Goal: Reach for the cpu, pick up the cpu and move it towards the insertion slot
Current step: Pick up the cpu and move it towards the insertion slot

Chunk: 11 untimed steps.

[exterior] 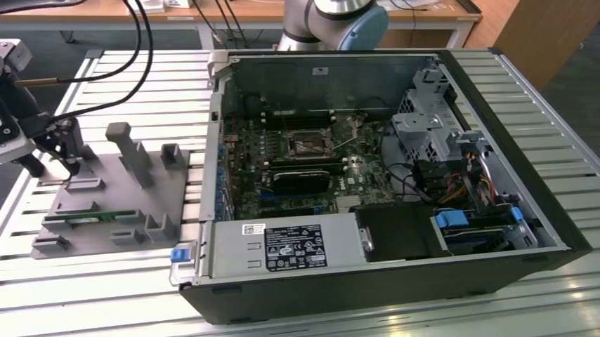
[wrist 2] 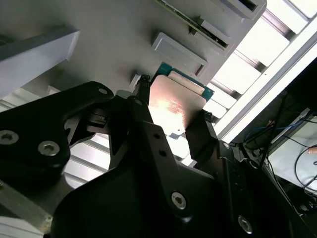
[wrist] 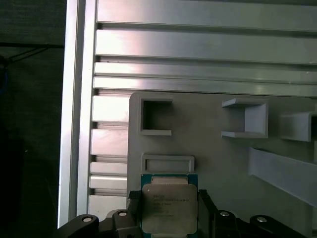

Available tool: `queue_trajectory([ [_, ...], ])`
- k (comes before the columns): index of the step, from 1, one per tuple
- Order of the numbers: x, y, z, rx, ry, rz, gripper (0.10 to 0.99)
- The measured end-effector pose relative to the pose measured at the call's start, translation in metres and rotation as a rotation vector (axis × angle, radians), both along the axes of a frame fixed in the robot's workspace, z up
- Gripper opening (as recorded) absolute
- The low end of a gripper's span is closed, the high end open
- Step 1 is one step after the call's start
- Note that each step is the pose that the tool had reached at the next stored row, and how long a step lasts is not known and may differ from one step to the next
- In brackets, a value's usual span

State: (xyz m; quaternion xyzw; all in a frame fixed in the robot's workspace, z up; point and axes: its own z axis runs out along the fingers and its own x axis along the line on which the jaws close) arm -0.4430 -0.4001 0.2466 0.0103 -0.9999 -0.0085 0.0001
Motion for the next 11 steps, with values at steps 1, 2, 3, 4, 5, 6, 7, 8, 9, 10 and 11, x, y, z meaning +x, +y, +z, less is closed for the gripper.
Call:
queue_trajectory([
  [1, 0.0000, 0.0001, 0.0011, -0.001, 0.0001, 0.000, 0.541],
  [2, 0.0000, 0.0001, 0.0024, -0.001, 0.0001, 0.000, 0.541],
  [3, 0.0000, 0.0002, 0.0038, -0.001, 0.0001, 0.000, 0.541],
  [4, 0.0000, 0.0003, 0.0049, -0.002, 0.0000, 0.000, 0.541],
  [5, 0.0000, 0.0003, 0.0059, -0.002, 0.0000, 0.000, 0.541],
  [6, 0.0000, 0.0003, 0.0071, -0.002, 0.0000, 0.000, 0.541],
  [7, 0.0000, 0.0003, 0.0083, -0.002, 0.0001, 0.000, 0.541],
  [8, 0.0000, 0.0004, 0.0094, -0.002, 0.0001, 0.000, 0.541],
  [9, 0.0000, 0.0004, 0.0106, -0.002, 0.0000, 0.000, 0.541],
  [10, 0.0000, 0.0005, 0.0120, -0.003, 0.0001, 0.000, 0.541],
  [11, 0.0000, 0.0005, 0.0135, -0.003, 0.0000, 0.000, 0.541],
])
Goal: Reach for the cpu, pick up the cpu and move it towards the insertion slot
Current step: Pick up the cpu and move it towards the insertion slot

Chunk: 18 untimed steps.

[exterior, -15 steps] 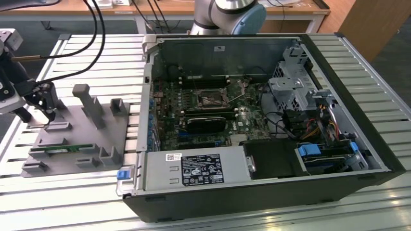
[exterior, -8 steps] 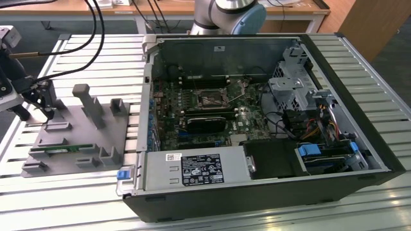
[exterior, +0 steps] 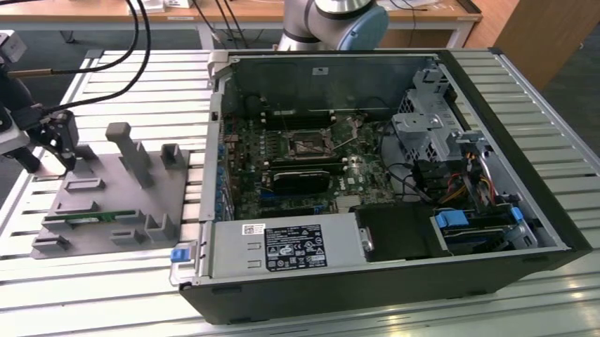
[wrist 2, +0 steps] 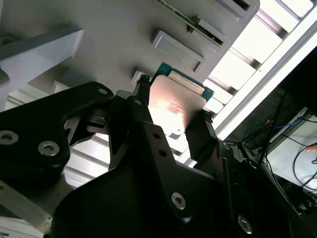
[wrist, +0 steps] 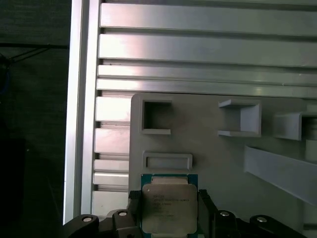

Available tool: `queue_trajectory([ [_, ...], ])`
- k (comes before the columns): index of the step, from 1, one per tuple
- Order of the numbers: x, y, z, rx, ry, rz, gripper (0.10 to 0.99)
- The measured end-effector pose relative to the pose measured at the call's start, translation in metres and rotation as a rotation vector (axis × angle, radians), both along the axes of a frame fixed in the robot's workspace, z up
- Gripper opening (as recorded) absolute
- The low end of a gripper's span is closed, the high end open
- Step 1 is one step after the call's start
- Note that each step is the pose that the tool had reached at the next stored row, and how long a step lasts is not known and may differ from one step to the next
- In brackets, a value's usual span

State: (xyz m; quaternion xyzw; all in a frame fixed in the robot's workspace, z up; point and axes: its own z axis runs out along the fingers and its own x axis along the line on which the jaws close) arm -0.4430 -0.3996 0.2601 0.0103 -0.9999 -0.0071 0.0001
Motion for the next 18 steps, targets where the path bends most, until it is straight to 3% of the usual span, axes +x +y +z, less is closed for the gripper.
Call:
queue_trajectory([
  [18, 0.0000, 0.0007, 0.0215, -0.006, -0.0001, 0.000, 0.541],
])
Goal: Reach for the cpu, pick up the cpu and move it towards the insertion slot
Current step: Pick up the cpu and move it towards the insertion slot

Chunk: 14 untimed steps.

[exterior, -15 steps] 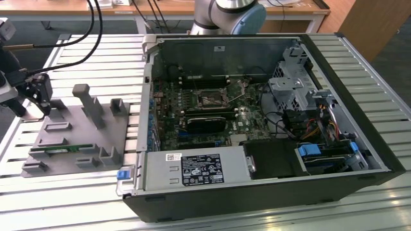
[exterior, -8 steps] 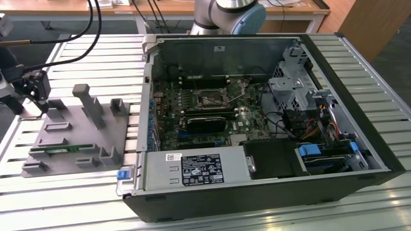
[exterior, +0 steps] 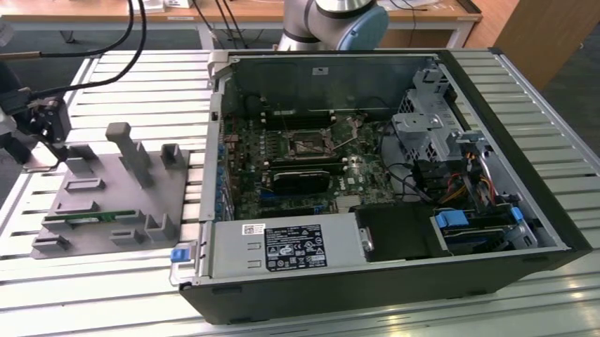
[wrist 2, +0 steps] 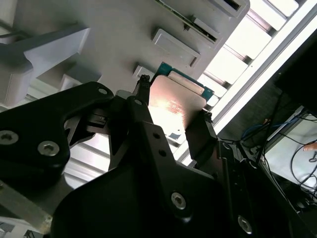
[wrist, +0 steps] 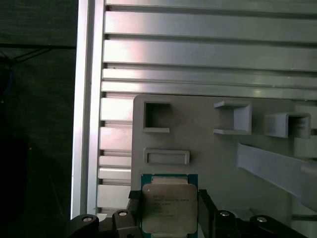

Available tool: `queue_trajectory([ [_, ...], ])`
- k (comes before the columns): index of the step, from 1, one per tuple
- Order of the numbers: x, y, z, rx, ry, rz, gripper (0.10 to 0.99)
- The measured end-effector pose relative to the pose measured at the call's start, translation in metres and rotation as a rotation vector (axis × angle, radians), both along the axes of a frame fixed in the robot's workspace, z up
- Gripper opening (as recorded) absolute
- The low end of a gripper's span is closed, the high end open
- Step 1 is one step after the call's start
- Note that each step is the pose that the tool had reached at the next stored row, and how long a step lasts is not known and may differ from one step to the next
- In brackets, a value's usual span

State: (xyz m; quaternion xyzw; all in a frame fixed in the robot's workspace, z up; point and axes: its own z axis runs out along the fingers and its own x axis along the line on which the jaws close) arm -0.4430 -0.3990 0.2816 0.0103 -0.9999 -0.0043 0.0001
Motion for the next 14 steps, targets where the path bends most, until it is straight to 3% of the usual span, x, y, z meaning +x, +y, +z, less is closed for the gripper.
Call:
queue_trajectory([
  [14, 0.0000, 0.0004, 0.0095, -0.005, 0.0000, 0.000, 0.541],
])
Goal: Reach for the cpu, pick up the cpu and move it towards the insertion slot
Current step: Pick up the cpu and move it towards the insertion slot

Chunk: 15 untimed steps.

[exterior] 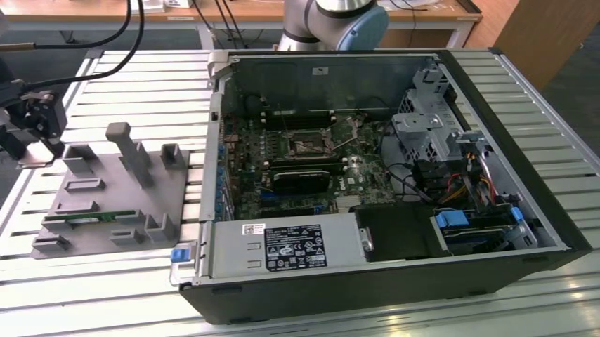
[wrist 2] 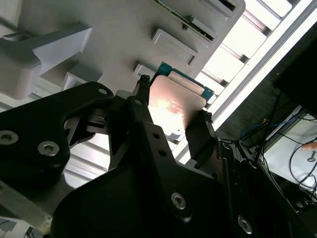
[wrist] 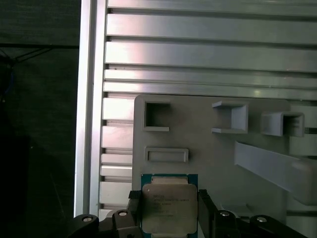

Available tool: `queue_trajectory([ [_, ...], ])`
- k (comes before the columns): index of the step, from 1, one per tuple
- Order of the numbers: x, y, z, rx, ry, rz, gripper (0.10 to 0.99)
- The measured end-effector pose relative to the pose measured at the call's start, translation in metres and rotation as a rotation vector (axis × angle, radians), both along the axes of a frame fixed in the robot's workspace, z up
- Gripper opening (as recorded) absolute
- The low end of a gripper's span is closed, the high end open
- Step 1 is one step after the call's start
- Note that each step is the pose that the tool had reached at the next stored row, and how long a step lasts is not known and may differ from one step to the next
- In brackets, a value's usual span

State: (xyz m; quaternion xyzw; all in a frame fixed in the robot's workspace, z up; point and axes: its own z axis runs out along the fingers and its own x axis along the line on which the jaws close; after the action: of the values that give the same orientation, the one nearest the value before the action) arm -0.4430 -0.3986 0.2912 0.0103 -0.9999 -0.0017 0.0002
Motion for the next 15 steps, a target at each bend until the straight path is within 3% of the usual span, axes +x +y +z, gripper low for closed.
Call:
queue_trajectory([
  [15, 0.0000, 0.0014, 0.0115, -0.005, 0.0001, 0.000, 0.541],
])
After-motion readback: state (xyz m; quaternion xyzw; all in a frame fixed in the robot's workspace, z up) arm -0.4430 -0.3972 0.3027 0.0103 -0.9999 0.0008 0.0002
